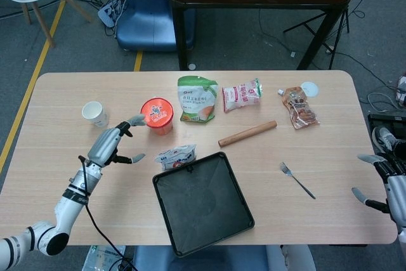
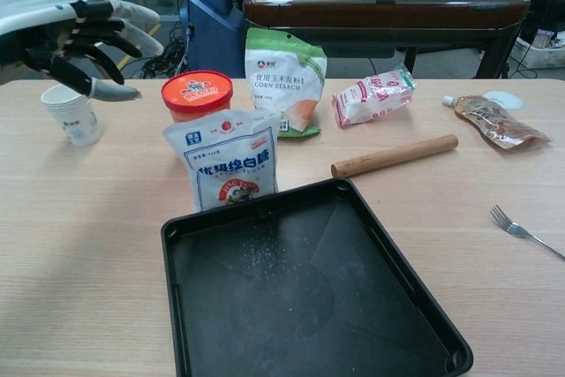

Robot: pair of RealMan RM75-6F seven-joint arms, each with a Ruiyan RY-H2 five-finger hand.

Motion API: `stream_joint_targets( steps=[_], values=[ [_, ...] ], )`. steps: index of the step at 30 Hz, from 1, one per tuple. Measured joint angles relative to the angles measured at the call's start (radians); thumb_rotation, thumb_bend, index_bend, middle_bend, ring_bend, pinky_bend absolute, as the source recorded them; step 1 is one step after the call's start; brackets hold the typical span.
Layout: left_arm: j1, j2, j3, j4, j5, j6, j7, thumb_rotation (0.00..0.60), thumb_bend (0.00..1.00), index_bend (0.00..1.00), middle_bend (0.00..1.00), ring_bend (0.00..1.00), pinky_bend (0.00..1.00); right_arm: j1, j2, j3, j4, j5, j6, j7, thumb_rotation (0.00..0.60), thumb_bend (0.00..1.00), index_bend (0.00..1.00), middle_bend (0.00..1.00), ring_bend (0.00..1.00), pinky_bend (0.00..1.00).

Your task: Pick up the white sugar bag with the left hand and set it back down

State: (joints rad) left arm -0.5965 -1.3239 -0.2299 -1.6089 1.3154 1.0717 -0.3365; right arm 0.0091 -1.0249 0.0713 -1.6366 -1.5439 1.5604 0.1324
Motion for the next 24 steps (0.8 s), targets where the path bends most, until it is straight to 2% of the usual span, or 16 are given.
stream_joint_targets(
  steps=[8,14,18,24],
  values=[
    [0.124,0.083,0.052,-0.052,-0.011,0.146,0.129,0.600,0.19,0.15,0.21,0.19,0.32,0.025,-0.002,-0.010,0.007,-0.027,-0.031,-0.004,0.600,0.18,0.28,0.31,0.19,0.19],
    [0.244,0.106,0.109,-0.068,0.004,0.311,0.266,0.600,0.19,0.16,0.21,0.19,0.32,0.041,-0.004,-0.022,0.016,-0.065,-0.041,0.005,0.600,0.18,0.28,0.31,0.19,0.19],
    [0.338,0.109,0.154,-0.072,0.035,0.428,0.309,0.600,0.19,0.17,0.21,0.19,0.31,0.051,-0.009,-0.035,0.025,-0.090,-0.048,0.012,0.600,0.18,0.28,0.31,0.19,0.19],
    [0.448,0.110,0.226,-0.073,0.109,0.544,0.385,0.600,0.19,0.18,0.21,0.19,0.29,0.063,-0.018,-0.046,0.033,-0.105,-0.061,0.014,0.600,0.18,0.28,0.32,0.19,0.19]
  ],
)
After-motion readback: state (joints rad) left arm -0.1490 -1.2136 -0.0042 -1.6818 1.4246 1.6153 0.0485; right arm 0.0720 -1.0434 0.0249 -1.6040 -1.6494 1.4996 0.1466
